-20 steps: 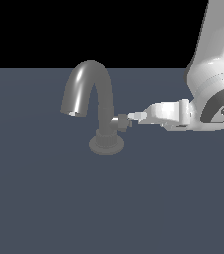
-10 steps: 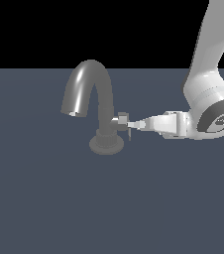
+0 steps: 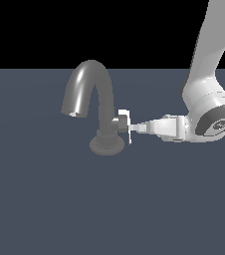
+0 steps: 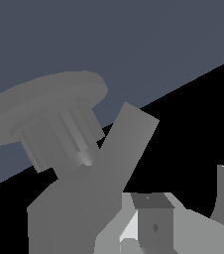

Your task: Turn on the faucet by rotating a designated handle.

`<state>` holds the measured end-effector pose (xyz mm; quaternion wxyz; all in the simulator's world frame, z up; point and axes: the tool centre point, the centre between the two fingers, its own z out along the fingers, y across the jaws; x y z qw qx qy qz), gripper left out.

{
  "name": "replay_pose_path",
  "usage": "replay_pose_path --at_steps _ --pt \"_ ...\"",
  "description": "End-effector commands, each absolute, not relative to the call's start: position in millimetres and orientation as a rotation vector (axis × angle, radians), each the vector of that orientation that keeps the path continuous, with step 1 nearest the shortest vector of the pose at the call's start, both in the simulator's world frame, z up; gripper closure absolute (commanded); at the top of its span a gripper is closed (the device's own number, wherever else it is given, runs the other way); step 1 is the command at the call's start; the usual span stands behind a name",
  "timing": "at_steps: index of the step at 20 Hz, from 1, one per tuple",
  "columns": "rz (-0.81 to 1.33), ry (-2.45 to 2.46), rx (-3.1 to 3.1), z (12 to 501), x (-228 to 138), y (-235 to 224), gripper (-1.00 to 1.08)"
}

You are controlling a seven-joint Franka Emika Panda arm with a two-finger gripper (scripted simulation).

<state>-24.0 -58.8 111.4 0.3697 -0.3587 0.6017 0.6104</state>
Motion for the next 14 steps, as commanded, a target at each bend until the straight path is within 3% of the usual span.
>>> replay_pose_path --at_steps 1,14 --pt "1.560 1.582 -0.893 82.4 -19.5 -58.1 1.08" --pt "1.583 1.612 -0.863 36.1 -9.8 -58.4 1.08"
